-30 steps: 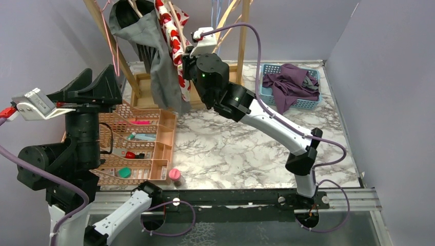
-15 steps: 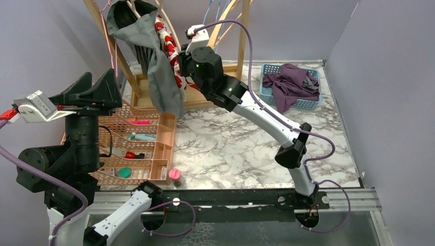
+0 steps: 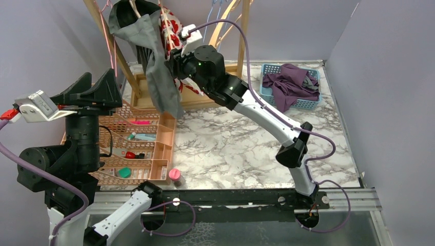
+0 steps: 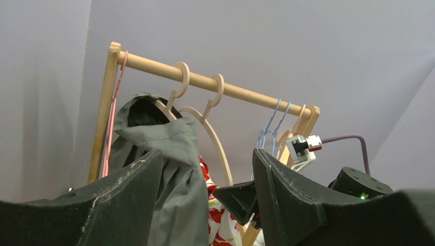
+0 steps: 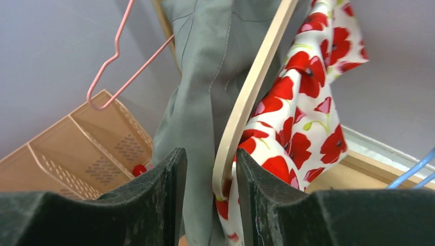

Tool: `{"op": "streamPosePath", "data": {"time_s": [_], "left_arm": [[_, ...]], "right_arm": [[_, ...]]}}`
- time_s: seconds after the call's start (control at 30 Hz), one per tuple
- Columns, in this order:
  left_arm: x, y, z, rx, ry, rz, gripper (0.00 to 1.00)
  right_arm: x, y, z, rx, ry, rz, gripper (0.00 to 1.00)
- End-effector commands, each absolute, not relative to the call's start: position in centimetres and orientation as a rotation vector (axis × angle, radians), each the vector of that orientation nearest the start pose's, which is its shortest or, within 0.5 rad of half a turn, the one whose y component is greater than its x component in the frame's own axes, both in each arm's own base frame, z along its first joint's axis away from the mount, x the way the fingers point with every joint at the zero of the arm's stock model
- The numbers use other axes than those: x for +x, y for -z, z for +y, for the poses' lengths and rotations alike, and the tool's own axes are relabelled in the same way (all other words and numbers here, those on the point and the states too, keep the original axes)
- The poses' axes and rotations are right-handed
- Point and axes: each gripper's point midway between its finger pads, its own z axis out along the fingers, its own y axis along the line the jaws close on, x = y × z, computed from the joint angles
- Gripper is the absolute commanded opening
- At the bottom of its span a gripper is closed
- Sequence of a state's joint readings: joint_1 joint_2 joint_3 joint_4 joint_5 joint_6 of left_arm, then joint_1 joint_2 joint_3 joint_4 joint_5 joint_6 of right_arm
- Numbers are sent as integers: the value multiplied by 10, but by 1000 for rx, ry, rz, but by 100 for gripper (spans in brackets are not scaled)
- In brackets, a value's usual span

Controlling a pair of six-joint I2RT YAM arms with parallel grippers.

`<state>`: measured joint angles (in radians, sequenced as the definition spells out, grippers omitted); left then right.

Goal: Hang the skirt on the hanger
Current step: Place the hanger at the clothesline, then pick up the skirt from the bin.

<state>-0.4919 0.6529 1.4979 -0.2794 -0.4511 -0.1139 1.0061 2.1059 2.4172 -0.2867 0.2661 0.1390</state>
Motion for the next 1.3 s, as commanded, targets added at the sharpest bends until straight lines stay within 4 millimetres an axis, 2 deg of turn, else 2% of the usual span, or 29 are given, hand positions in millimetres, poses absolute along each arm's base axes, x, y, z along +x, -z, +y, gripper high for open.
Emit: {"op": "streamPosePath", "data": {"time_s": [0.0, 0.2, 0.33, 0.43, 0.57, 0.67, 0.77, 0.93, 1.03, 1.1, 1.27], "left_arm": [[168, -585, -6, -216, 297, 1065, 68], [172, -580, -17, -166, 313, 1087, 72], [175, -571, -30, -85, 328, 1111, 84], [176, -560, -48, 24, 350, 1129, 98], [179, -535, -80, 197, 405, 1168, 99], [187, -497, -112, 350, 473, 1232, 99], [192, -465, -143, 466, 578, 1285, 99], [188, -426, -188, 625, 794, 1326, 99], [187, -404, -204, 701, 871, 1365, 98], [188, -387, -211, 734, 899, 1396, 97], [188, -360, -223, 789, 963, 1433, 96]], "right_arm": [[330, -494, 483, -482, -833, 1399, 47], [296, -515, 457, -499, -936, 1380, 56], [269, -515, 429, -528, -976, 1369, 59], [256, -494, 399, -527, -938, 1392, 62], [261, -466, 340, -406, -754, 1459, 66], [277, -447, 297, -272, -568, 1532, 67], [300, -421, 263, -177, -454, 1627, 67], [351, -358, 202, 1, -405, 1789, 67], [378, -316, 160, 118, -350, 1869, 68], [397, -287, 125, 239, -303, 1925, 69], [441, -239, 44, 490, -185, 1975, 72]]}}
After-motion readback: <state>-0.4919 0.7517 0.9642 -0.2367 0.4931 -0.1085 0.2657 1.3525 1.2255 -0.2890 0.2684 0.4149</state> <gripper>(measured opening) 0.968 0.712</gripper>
